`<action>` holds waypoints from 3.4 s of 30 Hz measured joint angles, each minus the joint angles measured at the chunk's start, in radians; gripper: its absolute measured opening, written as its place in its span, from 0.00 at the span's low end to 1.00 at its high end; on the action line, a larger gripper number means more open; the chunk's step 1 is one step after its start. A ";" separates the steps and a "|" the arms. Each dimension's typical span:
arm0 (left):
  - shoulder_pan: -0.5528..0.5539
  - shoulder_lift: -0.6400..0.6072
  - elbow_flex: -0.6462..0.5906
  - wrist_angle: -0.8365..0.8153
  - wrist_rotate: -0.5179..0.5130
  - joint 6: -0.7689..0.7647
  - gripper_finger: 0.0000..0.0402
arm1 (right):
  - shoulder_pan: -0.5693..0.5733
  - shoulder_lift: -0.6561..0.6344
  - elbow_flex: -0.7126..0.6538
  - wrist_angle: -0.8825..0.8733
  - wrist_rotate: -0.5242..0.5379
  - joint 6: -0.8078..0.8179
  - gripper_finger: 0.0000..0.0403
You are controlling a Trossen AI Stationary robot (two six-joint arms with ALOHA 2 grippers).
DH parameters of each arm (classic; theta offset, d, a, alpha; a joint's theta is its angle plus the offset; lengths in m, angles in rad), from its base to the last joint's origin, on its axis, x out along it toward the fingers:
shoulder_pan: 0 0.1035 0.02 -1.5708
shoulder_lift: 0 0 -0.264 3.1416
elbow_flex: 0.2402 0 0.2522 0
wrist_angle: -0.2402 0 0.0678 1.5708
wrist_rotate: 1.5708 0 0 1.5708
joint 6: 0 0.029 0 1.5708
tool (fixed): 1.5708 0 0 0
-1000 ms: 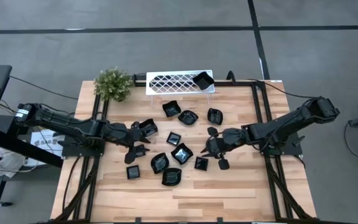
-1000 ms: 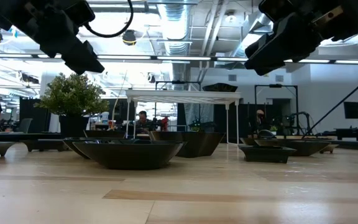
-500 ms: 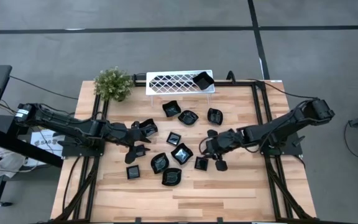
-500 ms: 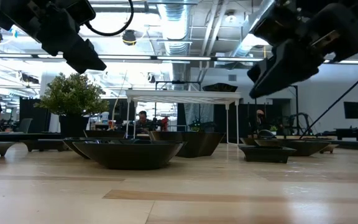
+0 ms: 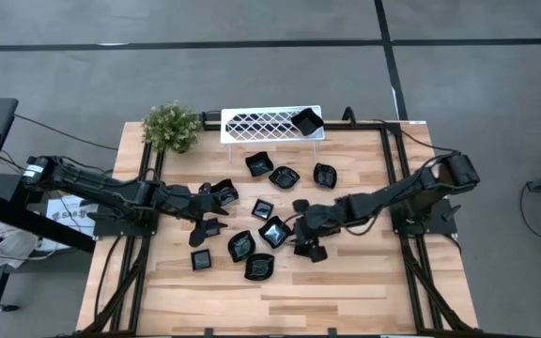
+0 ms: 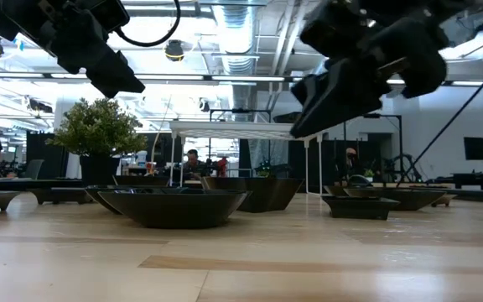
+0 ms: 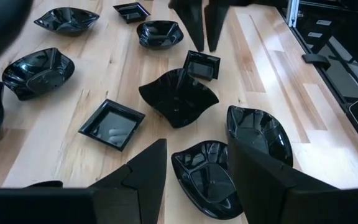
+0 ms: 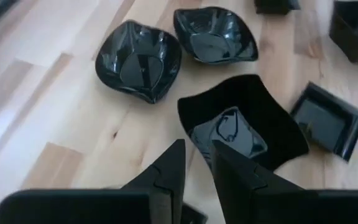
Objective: Pick & Place Mini shaped plates
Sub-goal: Stack the black distorted square plate on top of the black distorted square plate on the shelf
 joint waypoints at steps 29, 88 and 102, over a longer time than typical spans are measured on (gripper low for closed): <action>0.000 0.000 0.000 0.008 0.000 -0.003 0.43 | 0.027 0.185 0.211 -0.164 0.052 -0.125 0.18; 0.000 0.000 0.001 0.022 0.000 -0.003 0.43 | 0.034 0.188 0.211 -0.228 0.070 -0.264 0.18; 0.000 0.000 0.001 0.026 0.000 -0.003 0.43 | 0.028 0.189 0.211 -0.228 0.070 -0.263 0.18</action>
